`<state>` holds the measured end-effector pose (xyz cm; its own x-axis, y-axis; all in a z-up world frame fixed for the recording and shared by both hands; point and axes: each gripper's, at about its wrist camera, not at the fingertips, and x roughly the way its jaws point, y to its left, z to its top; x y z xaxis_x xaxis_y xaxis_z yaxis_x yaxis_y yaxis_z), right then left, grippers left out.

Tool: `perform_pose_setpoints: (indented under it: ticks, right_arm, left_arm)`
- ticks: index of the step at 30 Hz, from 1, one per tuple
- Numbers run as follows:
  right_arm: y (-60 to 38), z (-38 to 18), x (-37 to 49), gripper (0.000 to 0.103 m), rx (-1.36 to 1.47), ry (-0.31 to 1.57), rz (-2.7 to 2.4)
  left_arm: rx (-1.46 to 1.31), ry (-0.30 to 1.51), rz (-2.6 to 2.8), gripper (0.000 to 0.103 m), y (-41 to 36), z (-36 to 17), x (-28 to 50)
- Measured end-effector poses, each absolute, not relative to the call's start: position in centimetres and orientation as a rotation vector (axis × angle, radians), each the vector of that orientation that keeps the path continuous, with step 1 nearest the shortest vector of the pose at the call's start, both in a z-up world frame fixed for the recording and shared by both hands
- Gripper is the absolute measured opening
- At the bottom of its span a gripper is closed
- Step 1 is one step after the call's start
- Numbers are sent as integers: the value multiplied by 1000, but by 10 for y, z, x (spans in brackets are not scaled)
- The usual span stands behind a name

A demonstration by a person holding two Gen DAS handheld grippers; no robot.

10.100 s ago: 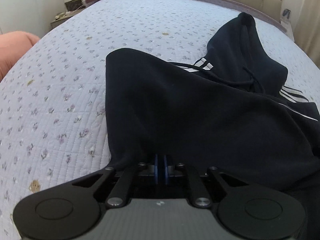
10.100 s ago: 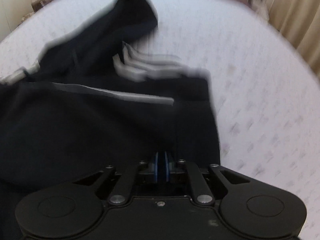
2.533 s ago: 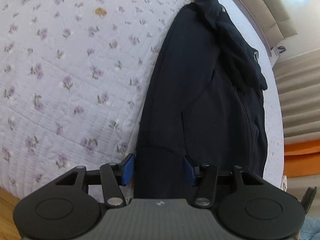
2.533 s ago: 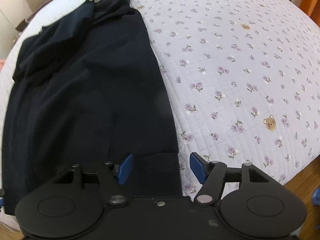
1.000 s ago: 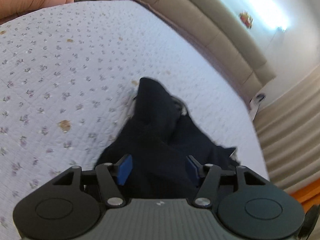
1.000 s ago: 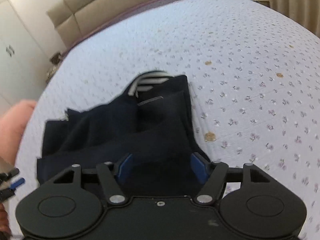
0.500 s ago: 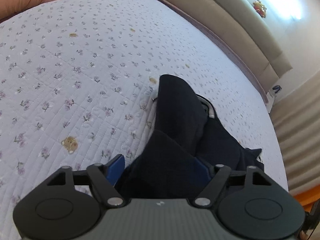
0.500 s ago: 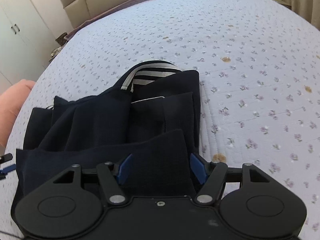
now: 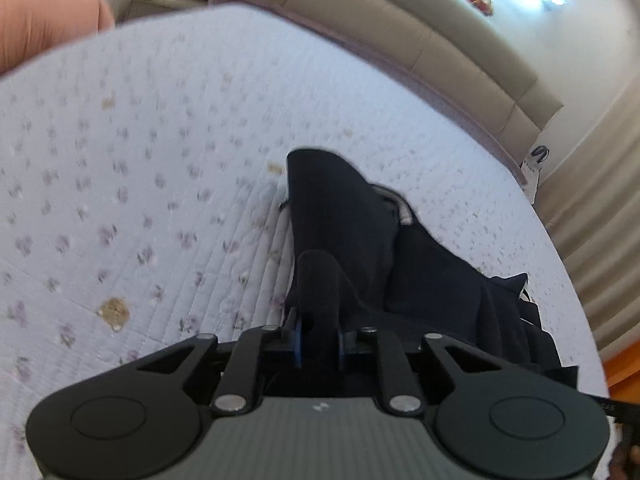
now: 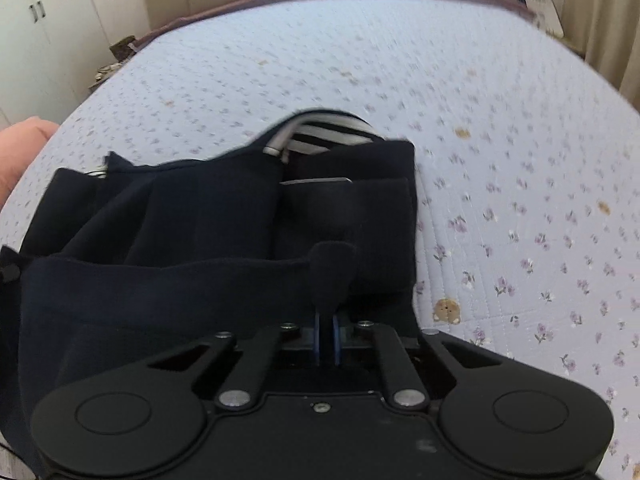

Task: Fold large clothes

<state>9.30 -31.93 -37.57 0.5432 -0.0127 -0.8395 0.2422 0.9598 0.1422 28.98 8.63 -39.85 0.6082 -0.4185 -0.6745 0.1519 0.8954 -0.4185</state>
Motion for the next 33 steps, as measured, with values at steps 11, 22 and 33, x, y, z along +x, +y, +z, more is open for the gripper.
perform_pose_setpoints:
  ticks: [11, 22, 33]
  right_arm:
    - [-317, -298, 81, 7, 212, 769, -184]
    - [-316, -289, 96, 6, 164, 691, -204]
    - [-349, -335, 216, 6, 113, 682, -319]
  left_arm:
    - [-346, 725, -380, 6, 85, -335, 274]
    - [-383, 630, -459, 6, 74, -317, 307]
    - [-209, 643, -347, 6, 12, -363, 429]
